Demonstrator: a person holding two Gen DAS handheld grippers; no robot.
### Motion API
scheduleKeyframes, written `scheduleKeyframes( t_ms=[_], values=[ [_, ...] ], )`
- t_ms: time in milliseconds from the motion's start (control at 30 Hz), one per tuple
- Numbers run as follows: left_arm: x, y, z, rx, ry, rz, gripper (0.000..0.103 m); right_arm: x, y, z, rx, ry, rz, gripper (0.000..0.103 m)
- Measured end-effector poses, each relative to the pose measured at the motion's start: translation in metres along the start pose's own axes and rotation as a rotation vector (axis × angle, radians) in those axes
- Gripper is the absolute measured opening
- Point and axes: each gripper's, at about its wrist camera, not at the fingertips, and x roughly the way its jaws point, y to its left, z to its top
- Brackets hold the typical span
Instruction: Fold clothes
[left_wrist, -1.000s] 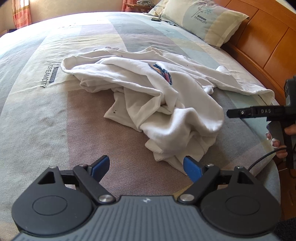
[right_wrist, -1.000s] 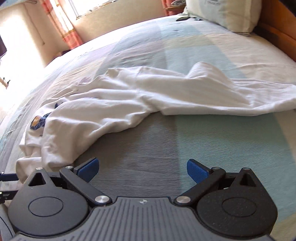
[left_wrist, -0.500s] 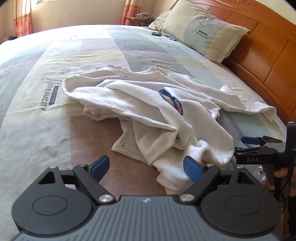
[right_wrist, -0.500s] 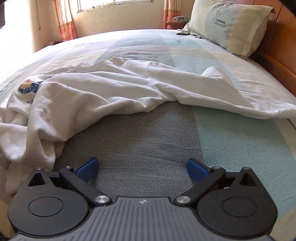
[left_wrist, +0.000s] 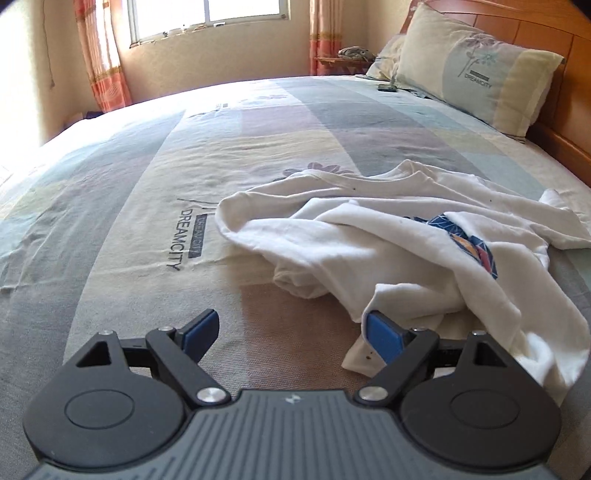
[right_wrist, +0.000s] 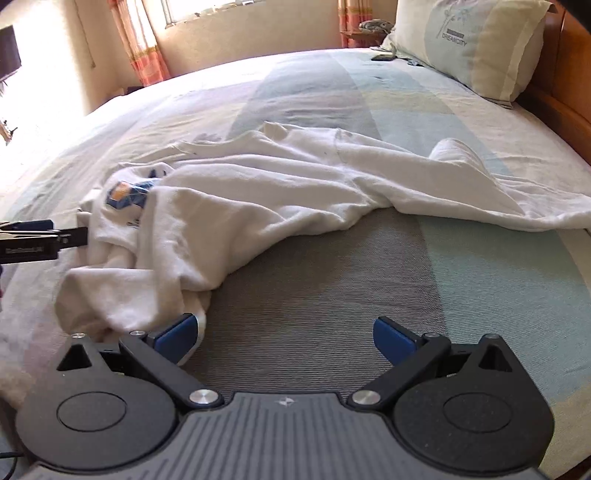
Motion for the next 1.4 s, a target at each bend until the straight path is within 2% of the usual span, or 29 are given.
scheduleKeyframes(
  t_ms=[33, 67, 167, 200, 400, 533, 633, 767, 867, 1000, 1133, 1200, 1400],
  values=[
    [-0.001, 0.003, -0.001, -0.015, 0.006, 0.011, 0.087, -0.004, 0.003, 0.000, -0.006, -0.014, 0.008, 0.103],
    [-0.004, 0.006, -0.003, -0.027, 0.009, -0.015, 0.087, -0.007, 0.007, 0.001, -0.016, -0.028, 0.011, 0.103],
    [-0.016, 0.005, -0.008, -0.086, 0.002, -0.175, 0.087, -0.010, 0.013, 0.002, -0.035, -0.054, -0.002, 0.103],
    [-0.019, 0.003, -0.009, -0.095, -0.004, -0.198, 0.087, -0.010, 0.014, 0.002, -0.032, -0.053, -0.003, 0.103],
    [-0.020, -0.024, -0.014, -0.001, -0.011, -0.197, 0.088, -0.012, 0.013, 0.002, -0.016, -0.053, 0.012, 0.103],
    [-0.013, -0.034, -0.008, 0.014, -0.029, -0.209, 0.088, -0.015, 0.013, 0.001, -0.008, -0.052, 0.001, 0.103],
    [0.004, -0.044, -0.002, 0.043, 0.005, -0.149, 0.088, -0.019, 0.015, 0.001, -0.009, -0.061, -0.008, 0.103],
    [0.029, -0.055, 0.000, 0.049, 0.058, -0.166, 0.088, -0.019, 0.018, 0.000, 0.001, -0.060, 0.001, 0.103],
    [0.027, -0.050, -0.002, 0.048, 0.014, -0.087, 0.089, -0.019, 0.021, -0.001, 0.008, -0.059, 0.001, 0.103],
    [0.019, -0.017, -0.004, -0.001, -0.012, 0.032, 0.089, -0.022, 0.020, -0.003, 0.007, -0.067, -0.007, 0.103],
    [0.020, 0.027, -0.005, -0.060, 0.020, 0.122, 0.089, -0.022, 0.013, -0.004, 0.018, -0.074, -0.048, 0.103],
    [0.019, 0.048, -0.005, -0.097, 0.033, 0.117, 0.089, -0.022, 0.010, -0.004, 0.034, -0.073, -0.046, 0.103],
    [0.010, 0.086, -0.003, -0.101, 0.028, 0.221, 0.089, -0.025, 0.011, -0.004, 0.037, -0.080, -0.049, 0.103]
  ],
)
